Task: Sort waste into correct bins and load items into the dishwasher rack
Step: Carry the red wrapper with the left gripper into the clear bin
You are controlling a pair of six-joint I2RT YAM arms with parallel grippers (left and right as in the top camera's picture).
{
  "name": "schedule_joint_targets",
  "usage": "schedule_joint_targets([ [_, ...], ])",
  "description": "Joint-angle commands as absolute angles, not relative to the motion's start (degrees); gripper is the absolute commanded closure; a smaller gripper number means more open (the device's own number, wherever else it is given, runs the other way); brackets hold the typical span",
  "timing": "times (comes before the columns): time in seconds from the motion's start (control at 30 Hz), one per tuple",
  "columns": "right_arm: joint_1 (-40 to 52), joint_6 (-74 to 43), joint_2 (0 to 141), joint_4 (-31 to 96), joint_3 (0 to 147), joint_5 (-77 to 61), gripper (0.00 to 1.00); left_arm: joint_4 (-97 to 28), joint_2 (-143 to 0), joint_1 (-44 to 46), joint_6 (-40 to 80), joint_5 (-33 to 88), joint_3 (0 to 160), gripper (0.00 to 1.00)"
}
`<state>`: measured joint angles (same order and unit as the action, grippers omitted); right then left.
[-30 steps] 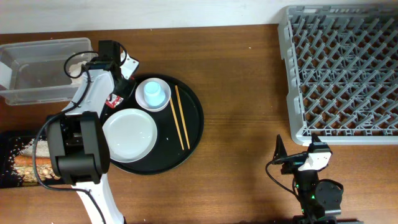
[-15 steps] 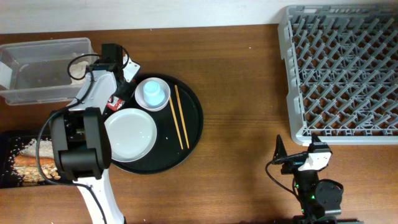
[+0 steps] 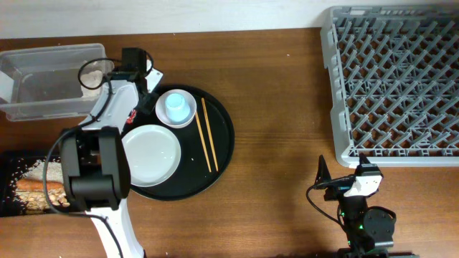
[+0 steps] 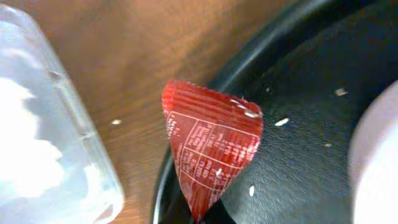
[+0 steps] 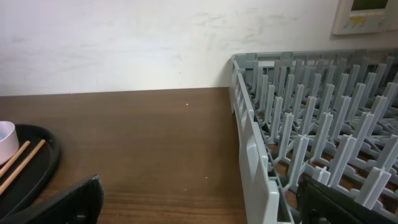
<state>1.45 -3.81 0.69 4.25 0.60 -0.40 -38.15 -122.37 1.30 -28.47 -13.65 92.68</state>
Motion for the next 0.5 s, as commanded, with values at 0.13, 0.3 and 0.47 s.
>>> schedule_joint_targets([
  [0.13, 1.1, -3.4, 0.4, 4.54, 0.32, 0.08, 0.02, -36.25, -111.37, 1.37, -26.74, -15.11, 92.86, 0.99],
  [0.3, 1.1, -3.4, 0.4, 4.54, 0.32, 0.08, 0.02, -22.92, -105.71, 0.84, -16.91, -25.15, 92.86, 0.99],
  [0.47, 1.1, -3.4, 0.4, 4.54, 0.32, 0.08, 0.02, -13.72, -105.91, -4.25, -15.59, -25.21, 92.84, 0.99],
])
